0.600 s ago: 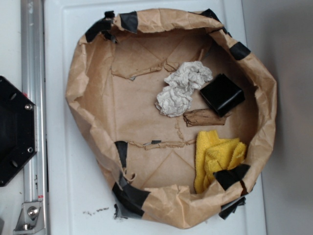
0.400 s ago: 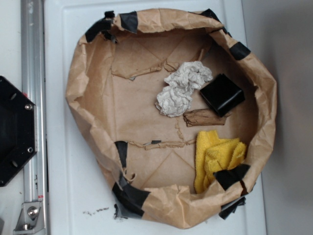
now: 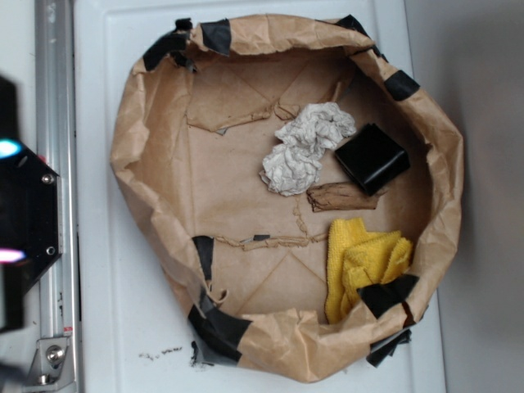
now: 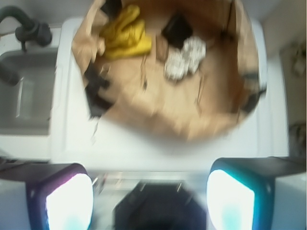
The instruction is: Grab the yellow cloth.
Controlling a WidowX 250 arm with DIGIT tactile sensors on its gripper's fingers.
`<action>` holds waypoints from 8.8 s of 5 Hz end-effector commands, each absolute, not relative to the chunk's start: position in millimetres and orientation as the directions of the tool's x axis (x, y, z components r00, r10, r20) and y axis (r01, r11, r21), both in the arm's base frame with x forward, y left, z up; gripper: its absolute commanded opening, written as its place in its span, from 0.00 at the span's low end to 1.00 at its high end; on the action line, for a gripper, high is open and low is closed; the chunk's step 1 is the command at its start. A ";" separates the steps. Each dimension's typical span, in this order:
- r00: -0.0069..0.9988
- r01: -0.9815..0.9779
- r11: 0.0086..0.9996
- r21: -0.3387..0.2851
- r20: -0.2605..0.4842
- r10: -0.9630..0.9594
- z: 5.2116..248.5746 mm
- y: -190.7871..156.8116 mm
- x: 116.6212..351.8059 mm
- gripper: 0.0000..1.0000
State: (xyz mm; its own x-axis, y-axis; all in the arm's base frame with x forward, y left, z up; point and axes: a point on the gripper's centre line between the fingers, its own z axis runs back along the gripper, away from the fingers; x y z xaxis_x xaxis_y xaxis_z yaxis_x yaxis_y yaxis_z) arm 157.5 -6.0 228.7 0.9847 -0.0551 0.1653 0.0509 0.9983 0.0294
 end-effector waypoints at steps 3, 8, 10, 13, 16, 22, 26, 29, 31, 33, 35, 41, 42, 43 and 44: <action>0.845 0.484 0.854 0.191 0.149 -0.513 102.9 -29.6 289.3 1.00; 0.639 0.719 0.689 0.090 0.305 -0.706 33.2 -104.0 319.9 1.00; 0.703 0.660 0.750 0.033 0.324 -0.633 36.4 -93.5 315.5 0.00; 0.917 0.356 0.933 0.056 0.170 -0.360 78.7 -38.4 262.3 0.00; 0.700 0.563 0.818 0.114 0.461 -0.546 131.1 -40.5 261.2 1.00; 0.442 0.878 0.479 0.024 0.348 -0.827 42.4 -113.2 300.7 1.00; 0.572 0.796 0.605 0.020 0.305 -0.762 44.7 -95.6 298.1 0.00; 0.839 0.463 0.882 0.085 0.277 -0.467 90.8 -51.0 252.3 0.00; 0.740 0.594 0.802 0.066 0.345 -0.577 107.5 -53.5 268.6 1.00; 0.640 0.708 0.703 0.069 0.357 -0.680 74.0 -89.1 306.9 1.00; 0.618 0.753 0.657 0.024 0.316 -0.720 44.4 -116.2 310.7 0.92; 0.664 0.725 0.689 0.008 0.259 -0.702 49.1 -92.1 266.2 0.00; 0.695 0.689 0.725 0.008 0.280 -0.663 59.5 -77.9 259.1 0.00; 0.706 0.648 0.762 0.001 0.375 -0.601 92.2 -61.2 249.2 0.00; 0.699 0.634 0.773 -0.003 0.429 -0.572 114.1 -58.3 250.6 0.00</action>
